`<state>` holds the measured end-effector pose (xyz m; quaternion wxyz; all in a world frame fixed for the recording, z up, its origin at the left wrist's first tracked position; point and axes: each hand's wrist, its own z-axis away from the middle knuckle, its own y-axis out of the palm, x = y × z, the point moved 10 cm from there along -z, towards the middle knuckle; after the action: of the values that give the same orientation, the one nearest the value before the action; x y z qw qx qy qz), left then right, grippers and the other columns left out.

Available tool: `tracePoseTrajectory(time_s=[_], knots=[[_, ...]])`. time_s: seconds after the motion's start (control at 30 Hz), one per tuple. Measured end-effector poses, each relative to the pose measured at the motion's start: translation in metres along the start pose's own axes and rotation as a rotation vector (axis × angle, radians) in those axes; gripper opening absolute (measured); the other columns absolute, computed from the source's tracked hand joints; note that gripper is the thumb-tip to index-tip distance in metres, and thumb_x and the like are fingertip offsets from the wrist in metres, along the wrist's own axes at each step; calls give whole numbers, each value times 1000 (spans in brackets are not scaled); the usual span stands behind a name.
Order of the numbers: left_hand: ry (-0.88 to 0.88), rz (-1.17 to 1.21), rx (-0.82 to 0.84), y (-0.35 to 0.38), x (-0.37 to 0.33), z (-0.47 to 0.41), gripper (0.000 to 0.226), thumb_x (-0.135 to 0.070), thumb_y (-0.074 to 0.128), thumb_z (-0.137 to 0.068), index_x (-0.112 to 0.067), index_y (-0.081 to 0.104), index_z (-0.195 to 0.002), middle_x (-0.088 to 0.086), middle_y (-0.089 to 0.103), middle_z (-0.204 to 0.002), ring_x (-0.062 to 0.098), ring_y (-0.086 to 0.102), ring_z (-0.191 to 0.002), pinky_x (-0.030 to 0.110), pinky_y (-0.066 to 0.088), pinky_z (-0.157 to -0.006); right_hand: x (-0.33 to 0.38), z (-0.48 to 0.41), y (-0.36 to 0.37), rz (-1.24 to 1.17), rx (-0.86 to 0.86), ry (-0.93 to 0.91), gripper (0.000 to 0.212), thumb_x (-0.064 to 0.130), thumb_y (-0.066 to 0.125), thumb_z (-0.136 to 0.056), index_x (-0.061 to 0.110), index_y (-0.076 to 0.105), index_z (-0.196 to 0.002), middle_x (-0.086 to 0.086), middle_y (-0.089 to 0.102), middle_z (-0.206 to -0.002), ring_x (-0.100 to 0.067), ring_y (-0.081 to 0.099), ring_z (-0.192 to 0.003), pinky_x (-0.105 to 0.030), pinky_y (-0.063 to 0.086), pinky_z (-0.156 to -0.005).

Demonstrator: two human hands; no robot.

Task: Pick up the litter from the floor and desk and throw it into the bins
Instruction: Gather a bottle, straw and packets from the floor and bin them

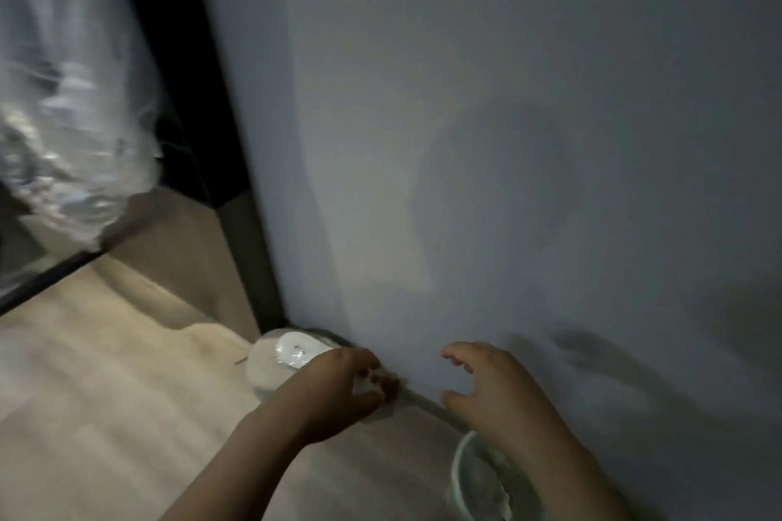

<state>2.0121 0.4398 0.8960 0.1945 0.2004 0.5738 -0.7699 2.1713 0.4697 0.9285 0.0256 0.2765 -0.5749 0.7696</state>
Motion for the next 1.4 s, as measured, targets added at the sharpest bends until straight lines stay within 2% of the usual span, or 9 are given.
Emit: tracePoseTrajectory(time_s=[0.13, 0.33, 0.63, 0.93, 1.17, 1.4], knots=[[-154, 31, -134, -65, 111, 87, 46, -41, 62, -86, -30, 51, -130, -11, 58, -124, 7, 58, -106, 20, 46, -90, 150, -19, 57, 2, 64, -200, 45, 28, 66, -81, 29, 58, -125, 7, 58, -124, -10, 54, -110, -21, 41, -90], [-463, 86, -313, -141, 280, 243, 46, -42, 59, -88, -29, 49, -131, -9, 55, -127, 9, 58, -107, 26, 48, -92, 365, -14, 162, 46, 229, -507, 51, 32, 62, -81, 35, 52, -131, 14, 53, -132, -6, 50, -117, -19, 40, -94], [-800, 234, -573, -189, 453, 414, 44, -45, 58, -88, -33, 50, -129, -15, 55, -125, 2, 57, -101, 20, 47, -88, 597, -2, 283, 147, 415, -847, 52, 32, 62, -82, 33, 51, -133, 13, 53, -130, -3, 48, -118, -19, 40, -97], [-985, 218, -661, -277, 613, 487, 43, -45, 58, -88, -33, 50, -129, -15, 54, -125, 4, 54, -111, 24, 45, -94, 787, -55, 377, 107, 485, -1004, 50, 30, 62, -83, 33, 51, -131, 14, 51, -131, -2, 46, -119, -15, 37, -91], [-1052, 266, -701, -344, 727, 529, 42, -44, 57, -88, -31, 51, -127, -14, 53, -124, 2, 53, -106, 15, 42, -84, 929, -93, 436, 110, 537, -1074, 50, 33, 61, -83, 36, 50, -132, 17, 52, -130, 0, 46, -120, -17, 39, -93], [-1103, 347, -732, -385, 855, 570, 41, -46, 57, -87, -33, 51, -125, -15, 53, -124, 2, 54, -104, 19, 45, -84, 1046, -130, 516, 166, 582, -1082, 51, 35, 61, -83, 35, 50, -132, 16, 52, -129, -1, 47, -118, -20, 41, -96]])
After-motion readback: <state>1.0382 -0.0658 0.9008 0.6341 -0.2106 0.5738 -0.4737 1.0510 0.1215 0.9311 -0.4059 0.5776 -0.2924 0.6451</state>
